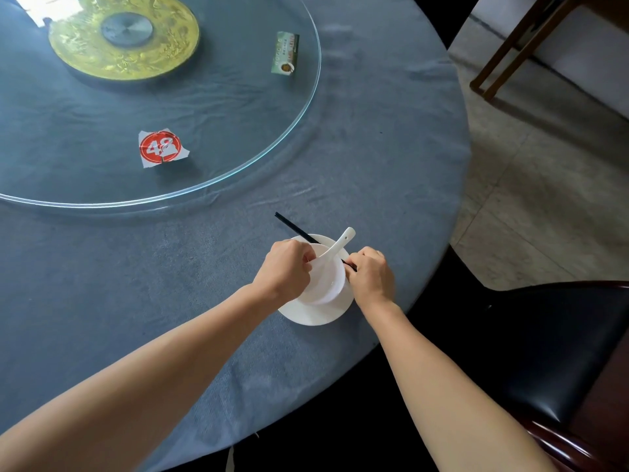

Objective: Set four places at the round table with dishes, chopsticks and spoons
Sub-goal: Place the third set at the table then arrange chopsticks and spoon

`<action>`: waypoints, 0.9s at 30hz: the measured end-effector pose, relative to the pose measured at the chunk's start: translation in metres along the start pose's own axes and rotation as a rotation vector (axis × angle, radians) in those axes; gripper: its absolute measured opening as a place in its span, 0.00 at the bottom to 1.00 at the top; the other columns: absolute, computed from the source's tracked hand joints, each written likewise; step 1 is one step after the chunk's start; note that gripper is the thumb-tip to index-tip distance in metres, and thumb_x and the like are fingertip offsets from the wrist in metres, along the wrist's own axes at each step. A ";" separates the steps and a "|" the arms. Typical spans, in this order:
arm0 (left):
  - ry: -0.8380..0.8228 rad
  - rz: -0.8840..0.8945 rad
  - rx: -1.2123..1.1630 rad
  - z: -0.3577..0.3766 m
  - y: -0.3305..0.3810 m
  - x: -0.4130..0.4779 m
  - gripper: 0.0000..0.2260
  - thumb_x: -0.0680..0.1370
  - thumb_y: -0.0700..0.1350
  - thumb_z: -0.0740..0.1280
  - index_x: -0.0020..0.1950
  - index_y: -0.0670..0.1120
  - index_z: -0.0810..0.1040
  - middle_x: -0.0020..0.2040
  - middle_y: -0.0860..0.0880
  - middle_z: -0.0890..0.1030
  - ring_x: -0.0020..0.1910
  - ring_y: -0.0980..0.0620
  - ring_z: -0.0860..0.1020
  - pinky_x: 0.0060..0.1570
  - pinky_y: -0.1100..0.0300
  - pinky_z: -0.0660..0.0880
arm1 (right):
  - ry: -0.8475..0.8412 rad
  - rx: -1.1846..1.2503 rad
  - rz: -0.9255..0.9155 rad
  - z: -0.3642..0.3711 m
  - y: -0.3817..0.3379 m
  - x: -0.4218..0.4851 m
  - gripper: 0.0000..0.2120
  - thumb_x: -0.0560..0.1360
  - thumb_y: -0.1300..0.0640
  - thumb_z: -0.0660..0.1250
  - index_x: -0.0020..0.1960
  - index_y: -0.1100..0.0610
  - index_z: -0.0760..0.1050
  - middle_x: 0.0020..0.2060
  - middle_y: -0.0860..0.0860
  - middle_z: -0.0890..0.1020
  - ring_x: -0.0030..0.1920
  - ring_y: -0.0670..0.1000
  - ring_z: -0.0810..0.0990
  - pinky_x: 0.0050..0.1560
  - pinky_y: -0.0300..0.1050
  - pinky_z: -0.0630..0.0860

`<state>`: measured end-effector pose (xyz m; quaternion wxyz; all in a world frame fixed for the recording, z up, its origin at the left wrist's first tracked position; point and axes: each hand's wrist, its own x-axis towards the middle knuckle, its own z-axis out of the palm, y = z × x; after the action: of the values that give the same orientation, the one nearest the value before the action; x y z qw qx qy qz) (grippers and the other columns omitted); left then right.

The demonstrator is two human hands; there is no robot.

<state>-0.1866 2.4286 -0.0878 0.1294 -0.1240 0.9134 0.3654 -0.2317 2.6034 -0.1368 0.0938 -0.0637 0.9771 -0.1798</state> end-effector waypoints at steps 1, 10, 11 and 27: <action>-0.001 -0.001 -0.002 0.000 0.000 0.000 0.10 0.76 0.35 0.64 0.50 0.44 0.84 0.50 0.46 0.81 0.49 0.45 0.77 0.45 0.56 0.74 | 0.004 -0.010 -0.006 0.000 0.000 0.000 0.12 0.76 0.53 0.70 0.41 0.61 0.80 0.43 0.54 0.77 0.49 0.55 0.73 0.36 0.44 0.65; -0.002 -0.013 0.002 0.000 -0.003 0.005 0.10 0.76 0.35 0.64 0.48 0.45 0.84 0.49 0.45 0.82 0.47 0.45 0.78 0.43 0.56 0.73 | 0.014 -0.011 -0.031 0.002 0.001 0.000 0.11 0.75 0.55 0.71 0.39 0.62 0.79 0.41 0.55 0.77 0.46 0.57 0.74 0.35 0.44 0.63; -0.003 -0.014 0.002 0.000 -0.003 0.005 0.10 0.76 0.35 0.64 0.48 0.45 0.84 0.49 0.45 0.82 0.47 0.45 0.77 0.42 0.56 0.73 | 0.015 -0.012 -0.035 0.002 0.002 0.000 0.11 0.75 0.55 0.71 0.39 0.62 0.80 0.41 0.55 0.77 0.46 0.57 0.74 0.35 0.44 0.63; -0.051 -0.034 0.218 0.014 0.015 0.014 0.11 0.70 0.33 0.62 0.45 0.41 0.82 0.45 0.44 0.78 0.42 0.43 0.76 0.42 0.50 0.79 | -0.015 0.087 -0.060 -0.016 0.020 -0.014 0.16 0.69 0.45 0.75 0.50 0.54 0.81 0.46 0.48 0.78 0.51 0.53 0.75 0.39 0.44 0.70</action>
<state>-0.2020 2.4470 -0.0926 0.1715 -0.1154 0.9420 0.2645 -0.2230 2.6300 -0.1273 0.0983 -0.0902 0.9653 -0.2245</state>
